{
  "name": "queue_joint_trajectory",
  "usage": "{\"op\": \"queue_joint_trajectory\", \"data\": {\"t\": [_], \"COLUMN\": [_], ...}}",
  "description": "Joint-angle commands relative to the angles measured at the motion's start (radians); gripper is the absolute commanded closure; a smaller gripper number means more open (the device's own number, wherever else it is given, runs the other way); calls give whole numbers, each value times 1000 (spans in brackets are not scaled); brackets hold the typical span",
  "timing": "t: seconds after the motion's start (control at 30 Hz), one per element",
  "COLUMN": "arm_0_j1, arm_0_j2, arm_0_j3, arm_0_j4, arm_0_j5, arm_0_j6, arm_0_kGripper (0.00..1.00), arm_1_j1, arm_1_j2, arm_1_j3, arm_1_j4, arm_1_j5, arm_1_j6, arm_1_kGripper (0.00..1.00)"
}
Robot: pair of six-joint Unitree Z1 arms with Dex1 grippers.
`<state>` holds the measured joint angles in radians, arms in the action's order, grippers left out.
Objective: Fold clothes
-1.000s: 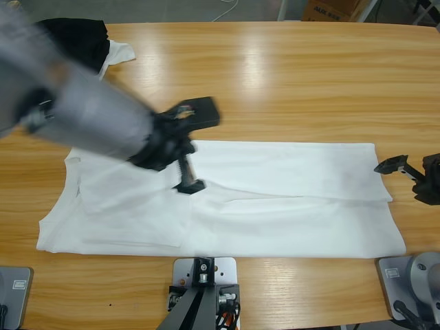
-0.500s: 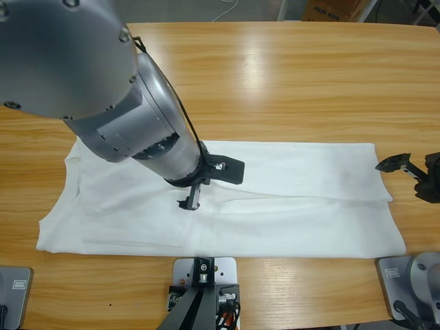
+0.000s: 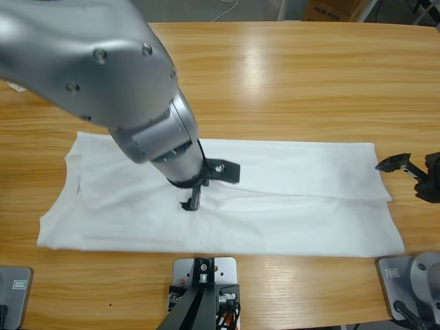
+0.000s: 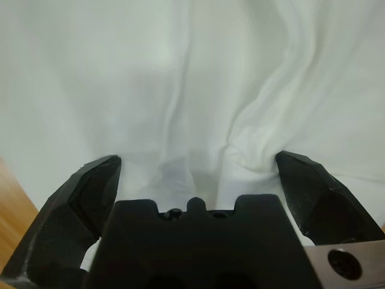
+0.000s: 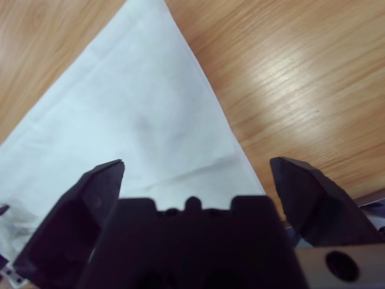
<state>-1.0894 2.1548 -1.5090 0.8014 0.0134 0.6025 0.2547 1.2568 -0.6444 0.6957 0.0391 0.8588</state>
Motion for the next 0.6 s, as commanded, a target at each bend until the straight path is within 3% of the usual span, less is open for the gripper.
{"op": "queue_joint_trajectory", "data": {"t": [0.03,0.23,0.37,0.6], "arm_0_j1": [130,177,193,210], "arm_0_j2": [117,118,111,110], "arm_0_j3": [-15,-16,-15,-18], "arm_0_j4": [-13,-9,-4,-4], "arm_0_j5": [5,7,5,3], "arm_0_j6": [-50,-50,-67,-110], "arm_0_kGripper": [13,13,13,13], "arm_1_j1": [-11,-57,-113,-116], "arm_1_j2": [25,75,135,178], "arm_1_j3": [-6,-11,2,123], "arm_1_j4": [3,-23,-64,-270], "arm_1_j5": [-12,-4,57,178], "arm_1_j6": [-7,-9,46,109], "arm_1_kGripper": [0,4,0,0]}}
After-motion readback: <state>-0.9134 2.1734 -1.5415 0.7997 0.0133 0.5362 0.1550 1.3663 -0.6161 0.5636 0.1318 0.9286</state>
